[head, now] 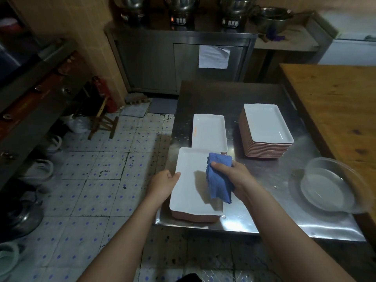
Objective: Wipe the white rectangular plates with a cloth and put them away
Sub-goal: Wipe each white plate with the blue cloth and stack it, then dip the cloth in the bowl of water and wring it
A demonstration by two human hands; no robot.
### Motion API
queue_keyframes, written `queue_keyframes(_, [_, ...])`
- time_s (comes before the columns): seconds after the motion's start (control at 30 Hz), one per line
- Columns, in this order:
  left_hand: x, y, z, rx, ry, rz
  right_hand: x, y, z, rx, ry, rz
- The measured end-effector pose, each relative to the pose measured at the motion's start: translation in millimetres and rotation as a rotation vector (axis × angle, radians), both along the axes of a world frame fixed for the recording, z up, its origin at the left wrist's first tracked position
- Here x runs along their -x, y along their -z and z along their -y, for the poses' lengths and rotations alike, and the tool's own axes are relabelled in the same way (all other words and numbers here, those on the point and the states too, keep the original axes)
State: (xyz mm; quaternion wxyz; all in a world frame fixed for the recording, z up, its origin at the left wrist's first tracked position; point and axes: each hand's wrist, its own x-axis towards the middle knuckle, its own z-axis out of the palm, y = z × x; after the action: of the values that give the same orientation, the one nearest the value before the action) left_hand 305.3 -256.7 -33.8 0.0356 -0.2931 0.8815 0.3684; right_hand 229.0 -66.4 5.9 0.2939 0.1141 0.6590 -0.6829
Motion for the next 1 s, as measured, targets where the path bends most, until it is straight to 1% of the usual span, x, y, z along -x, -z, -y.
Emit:
queue_keyframes(0.13, [9,-3,3,0.007,-0.001,0.012,5,1,-3,0.042,0.042,0.015])
queue_keyframes(0.23, [27,-17,-1,-0.001,-0.04,-0.087,12,-2,-7,0.064,0.075,-0.006])
queue_keyframes(0.37, [59,-37,-21,-0.143,0.018,-0.226,25,-9,-21,0.132,0.16,-0.088])
queue_keyframes(0.47, [83,-50,-43,-0.21,0.111,-0.263,33,-13,-43,0.103,0.255,-0.165])
queue_keyframes(0.6, [108,-65,-81,-0.365,0.211,-0.311,45,-21,-86,0.055,0.396,-0.165])
queue_keyframes(0.7, [127,-77,-112,-0.402,0.253,-0.353,63,-31,-122,0.042,0.512,-0.194])
queue_keyframes(0.83, [148,-88,-155,-0.43,0.277,-0.398,81,-40,-173,-0.013,0.44,-0.207])
queue_keyframes(0.93, [161,-92,-190,-0.449,0.29,-0.387,96,-41,-201,0.008,0.481,-0.275])
queue_keyframes(1.0, [170,-96,-211,-0.433,0.294,-0.394,104,-39,-217,-0.007,0.469,-0.274])
